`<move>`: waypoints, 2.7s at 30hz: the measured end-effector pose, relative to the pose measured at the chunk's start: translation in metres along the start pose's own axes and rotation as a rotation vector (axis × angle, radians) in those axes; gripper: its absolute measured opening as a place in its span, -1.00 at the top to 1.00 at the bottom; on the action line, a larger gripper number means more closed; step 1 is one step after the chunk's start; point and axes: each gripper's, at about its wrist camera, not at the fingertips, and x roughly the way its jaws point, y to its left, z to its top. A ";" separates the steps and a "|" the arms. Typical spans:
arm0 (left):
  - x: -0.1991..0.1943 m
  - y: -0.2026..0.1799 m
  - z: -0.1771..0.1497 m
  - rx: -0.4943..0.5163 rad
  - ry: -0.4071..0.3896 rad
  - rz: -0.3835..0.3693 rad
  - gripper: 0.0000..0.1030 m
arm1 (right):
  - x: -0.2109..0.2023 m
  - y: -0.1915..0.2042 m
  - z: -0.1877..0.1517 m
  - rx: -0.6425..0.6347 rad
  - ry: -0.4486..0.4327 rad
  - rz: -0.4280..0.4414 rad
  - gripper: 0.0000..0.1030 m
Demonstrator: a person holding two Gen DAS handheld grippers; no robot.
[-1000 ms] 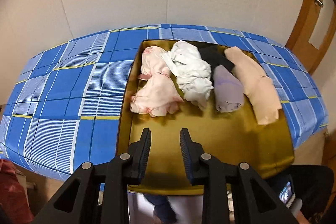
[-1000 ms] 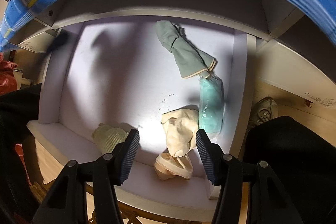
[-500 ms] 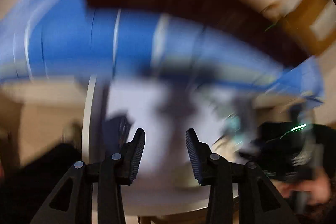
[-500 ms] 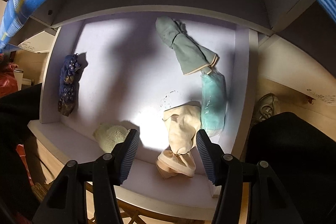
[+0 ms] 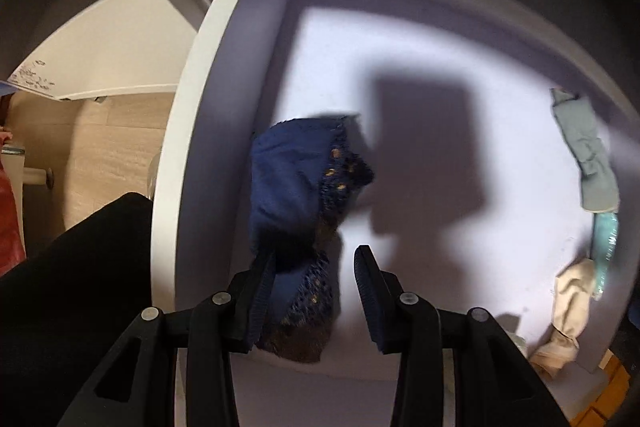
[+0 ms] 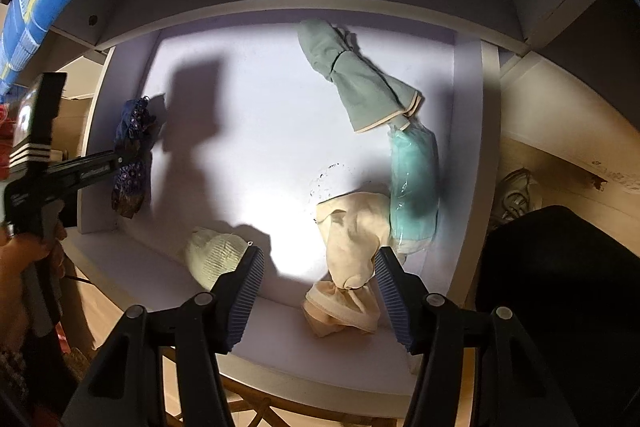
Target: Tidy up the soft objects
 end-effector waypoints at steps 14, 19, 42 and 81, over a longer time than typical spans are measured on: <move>0.008 0.003 -0.002 -0.012 -0.046 -0.082 0.37 | 0.035 0.027 -0.003 -0.104 0.095 0.044 -0.34; 0.001 -0.007 -0.011 0.017 -0.049 -0.134 0.43 | 0.074 0.054 -0.004 -0.148 0.197 0.090 -0.36; -0.008 -0.020 -0.023 0.032 0.009 -0.191 0.34 | 0.116 0.051 0.010 -0.037 0.236 0.078 -0.16; -0.354 -0.034 0.062 0.290 -0.602 -0.259 0.35 | 0.116 0.034 0.024 -0.031 0.229 0.080 -0.16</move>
